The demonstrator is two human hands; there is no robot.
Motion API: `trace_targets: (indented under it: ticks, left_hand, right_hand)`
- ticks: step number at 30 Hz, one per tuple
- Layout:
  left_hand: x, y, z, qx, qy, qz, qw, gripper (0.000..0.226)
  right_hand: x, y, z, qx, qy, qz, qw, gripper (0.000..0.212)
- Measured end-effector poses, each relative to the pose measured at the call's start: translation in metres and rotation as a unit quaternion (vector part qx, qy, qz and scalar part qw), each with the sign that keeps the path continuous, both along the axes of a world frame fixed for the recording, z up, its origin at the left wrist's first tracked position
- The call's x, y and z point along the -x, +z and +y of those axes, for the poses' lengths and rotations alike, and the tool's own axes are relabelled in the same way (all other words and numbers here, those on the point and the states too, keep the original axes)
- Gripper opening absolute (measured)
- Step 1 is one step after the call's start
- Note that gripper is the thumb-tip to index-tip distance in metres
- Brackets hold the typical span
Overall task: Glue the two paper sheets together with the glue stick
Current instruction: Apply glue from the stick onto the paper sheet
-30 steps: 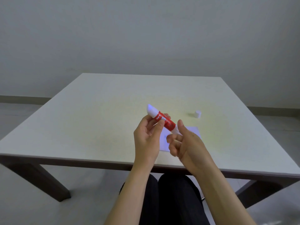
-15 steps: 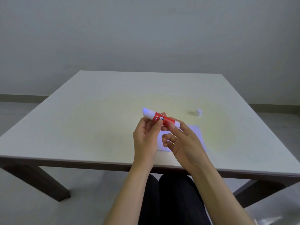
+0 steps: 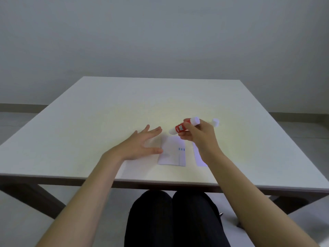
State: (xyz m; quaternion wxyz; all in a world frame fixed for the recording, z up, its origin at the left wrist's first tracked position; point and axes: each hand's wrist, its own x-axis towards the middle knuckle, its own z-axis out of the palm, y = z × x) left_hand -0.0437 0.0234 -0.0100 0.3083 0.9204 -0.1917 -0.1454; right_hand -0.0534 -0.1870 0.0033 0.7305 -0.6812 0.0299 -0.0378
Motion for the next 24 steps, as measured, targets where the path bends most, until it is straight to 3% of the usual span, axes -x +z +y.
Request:
trace_targets:
  ticks: [5, 10, 13, 16, 21, 24]
  left_hand:
    - [-0.001, -0.012, -0.01, -0.106, -0.034, -0.028, 0.993, 0.081]
    - [-0.002, -0.024, -0.006, -0.111, -0.033, -0.067, 0.991, 0.086]
    - [-0.002, -0.028, -0.006, -0.097, -0.029, -0.064, 0.993, 0.094]
    - [-0.003, -0.028, -0.006, -0.09, -0.026, -0.061, 0.994, 0.099]
    - [-0.001, -0.024, -0.006, -0.096, -0.031, -0.05, 0.994, 0.096]
    - [0.0, -0.023, -0.007, -0.089, -0.027, -0.047, 0.995, 0.096]
  right_hand:
    - [0.003, -0.006, 0.015, 0.213, 0.003, -0.082, 0.974, 0.007]
    - [0.011, -0.01, 0.019, 0.288, 0.015, -0.113, 0.951, 0.006]
    - [0.021, -0.011, 0.019, 0.294, 0.06, -0.123, 0.946, 0.007]
    - [0.022, -0.009, 0.012, 0.238, 0.12, -0.099, 0.959, 0.011]
    - [0.012, -0.013, -0.001, 0.204, 0.037, -0.086, 0.975, 0.008]
    - [0.015, -0.013, -0.001, 0.224, 0.069, -0.09, 0.968, 0.007]
